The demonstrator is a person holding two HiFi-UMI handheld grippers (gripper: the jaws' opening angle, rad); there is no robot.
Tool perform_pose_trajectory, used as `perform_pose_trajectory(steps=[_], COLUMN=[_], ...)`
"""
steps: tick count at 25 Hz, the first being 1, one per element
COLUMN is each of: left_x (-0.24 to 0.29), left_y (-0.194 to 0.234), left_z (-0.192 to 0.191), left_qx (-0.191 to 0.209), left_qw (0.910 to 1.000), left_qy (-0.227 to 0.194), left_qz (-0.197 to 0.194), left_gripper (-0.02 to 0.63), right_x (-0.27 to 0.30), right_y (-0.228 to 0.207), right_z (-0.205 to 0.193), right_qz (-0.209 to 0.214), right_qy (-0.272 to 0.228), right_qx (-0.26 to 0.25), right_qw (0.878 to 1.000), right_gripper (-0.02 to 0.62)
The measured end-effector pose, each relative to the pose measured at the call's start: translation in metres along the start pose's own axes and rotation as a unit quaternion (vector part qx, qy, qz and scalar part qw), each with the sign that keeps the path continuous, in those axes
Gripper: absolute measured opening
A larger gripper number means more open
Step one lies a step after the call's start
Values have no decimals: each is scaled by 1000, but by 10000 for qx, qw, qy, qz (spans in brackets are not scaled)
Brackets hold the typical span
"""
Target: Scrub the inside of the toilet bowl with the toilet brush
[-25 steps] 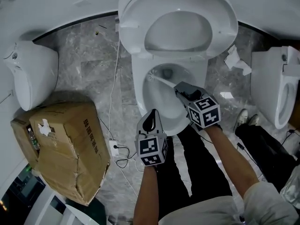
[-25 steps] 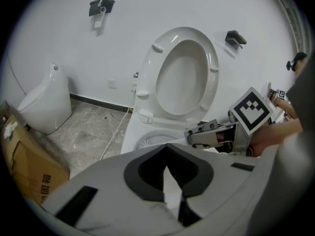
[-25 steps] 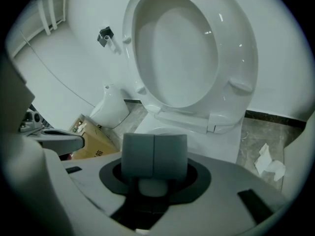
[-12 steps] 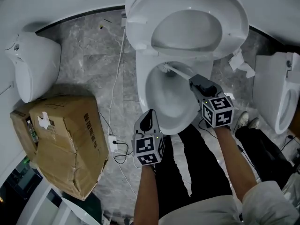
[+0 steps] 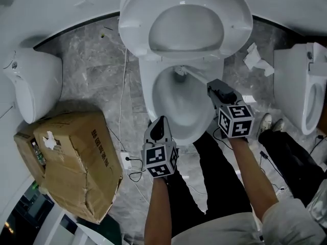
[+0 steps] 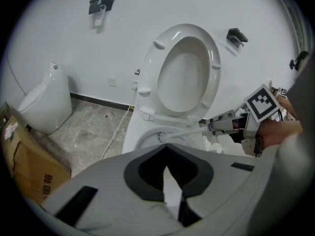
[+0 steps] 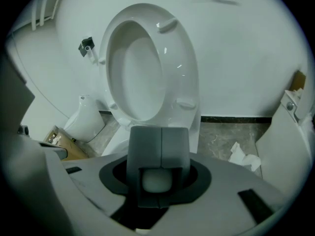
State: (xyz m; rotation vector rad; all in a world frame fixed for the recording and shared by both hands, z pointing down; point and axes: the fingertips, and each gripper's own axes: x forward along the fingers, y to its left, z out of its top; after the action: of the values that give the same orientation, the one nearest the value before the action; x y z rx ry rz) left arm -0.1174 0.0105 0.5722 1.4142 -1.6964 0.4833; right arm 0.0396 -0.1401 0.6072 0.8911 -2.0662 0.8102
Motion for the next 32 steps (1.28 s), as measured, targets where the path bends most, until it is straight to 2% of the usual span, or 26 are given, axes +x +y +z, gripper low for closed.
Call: perform_pose_trajectory(steps=[5,12,17,21,26,32], left_x=[1,-9,-11,-13,-27,-30], left_y=[-1,17,24,31,42,42], left_z=[-10,-3,5,4,14,10], left_qx=[215,838,1222,1460,2140,2345], left_qw=[9990,9939,9880,9828,9695,9624], left_qy=[285,355,351,407,251,254], left_qz=[-281,-615,-879,-1057,-1165,-1350], left_gripper=[29,29,29,29,29,29], right_x=[-16,-45,-66,-82,-94,-111], right_y=[-10,-20,-23,-19,-3,6], right_z=[-14,-44,-67,-89,-113,-134], right_qz=[-395,-981,-1374,-1702,-1952,-2164], right_qy=[-136,-220,-344,-416,-528,-526], right_qx=[506,1214,1708,2168,2612,2835], right_qw=[9978,9875,9751,9604,9439,9327], right_gripper=[176,176,176,176,176,176])
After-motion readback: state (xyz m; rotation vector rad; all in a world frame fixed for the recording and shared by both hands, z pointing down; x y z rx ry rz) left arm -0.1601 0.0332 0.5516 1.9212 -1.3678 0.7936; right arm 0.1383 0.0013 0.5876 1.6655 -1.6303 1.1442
